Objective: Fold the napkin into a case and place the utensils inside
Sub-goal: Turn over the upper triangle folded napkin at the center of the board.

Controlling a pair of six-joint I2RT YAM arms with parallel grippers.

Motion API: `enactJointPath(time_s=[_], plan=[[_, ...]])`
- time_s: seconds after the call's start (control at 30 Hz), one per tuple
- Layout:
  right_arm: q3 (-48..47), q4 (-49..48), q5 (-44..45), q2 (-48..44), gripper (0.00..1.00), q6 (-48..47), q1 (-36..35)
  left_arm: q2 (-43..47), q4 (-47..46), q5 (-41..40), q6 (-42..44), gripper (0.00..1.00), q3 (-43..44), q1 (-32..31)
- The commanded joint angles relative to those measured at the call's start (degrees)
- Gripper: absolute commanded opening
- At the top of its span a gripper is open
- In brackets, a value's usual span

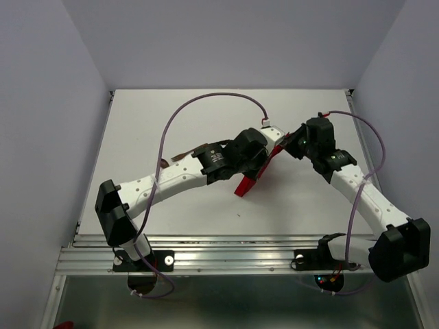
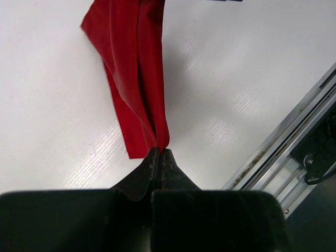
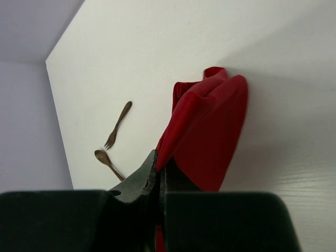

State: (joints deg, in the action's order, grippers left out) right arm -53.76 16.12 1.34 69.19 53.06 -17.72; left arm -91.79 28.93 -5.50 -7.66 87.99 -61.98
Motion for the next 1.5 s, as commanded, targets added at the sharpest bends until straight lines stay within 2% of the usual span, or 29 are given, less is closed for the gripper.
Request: enactJointPath(time_s=[0.0, 0.2, 0.4, 0.6, 0.73, 0.93, 1.07, 1.17, 1.2, 1.3, 1.33, 1.47], plan=[[-4.86, 5.85, 6.38, -3.79, 0.01, -2.61, -0.13, 1.97, 2.88, -0.30, 1.42, 0.00, 5.52, 0.63], [-7.76, 11.91, 11.03, -8.36, 0.01, -3.75, -0.13, 1.00, 5.70, -2.41, -0.07, 0.00, 10.10, 0.72], [-8.29, 20.96, 16.58, -16.88, 0.01, -3.84, -0.13, 0.12, 5.61, 0.57, -1.65, 0.00, 11.94, -0.25], [-7.15, 30.98, 20.36, -25.84, 0.01, -2.79, -0.13, -1.72, 4.47, 2.25, -5.43, 0.00, 12.82, -5.25], [-9.25, 39.66, 22.73, -29.80, 0.01, -2.08, -0.13, -3.83, 5.87, 2.59, -7.98, 0.00, 16.24, -11.04], [-14.79, 49.70, 24.58, -30.96, 0.01, -1.99, -0.13, -5.94, 6.06, 9.79, -12.81, 0.00, 20.29, -13.26], [-18.04, 53.40, 24.85, -26.31, 0.01, -3.75, -0.13, -7.17, 3.69, 15.85, -13.78, 0.00, 18.99, -11.95], [-18.84, 51.04, 24.76, -21.57, 0.01, -7.43, -0.13, -6.48, -0.61, 21.56, -14.22, 0.00, 12.67, -7.21], [-18.75, 49.98, 24.85, -17.64, 0.01, -8.31, -0.13, -5.34, -4.63, 23.23, -14.31, 0.00, 10.30, -3.71], [-18.31, 41.30, 22.83, -10.94, 0.01, -14.09, -0.13, -4.37, -9.23, 29.13, -12.83, 0.00, 1.95, 2.10], [-19.53, 39.10, 21.69, -4.74, 0.01, -15.60, -0.13, -4.63, -10.81, 29.84, -11.95, 0.00, 0.36, 5.69], [-25.24, 29.60, 17.38, 12.43, 0.01, -20.62, -0.13, -6.73, -13.01, 30.72, -7.55, 0.00, -6.76, 13.01]])
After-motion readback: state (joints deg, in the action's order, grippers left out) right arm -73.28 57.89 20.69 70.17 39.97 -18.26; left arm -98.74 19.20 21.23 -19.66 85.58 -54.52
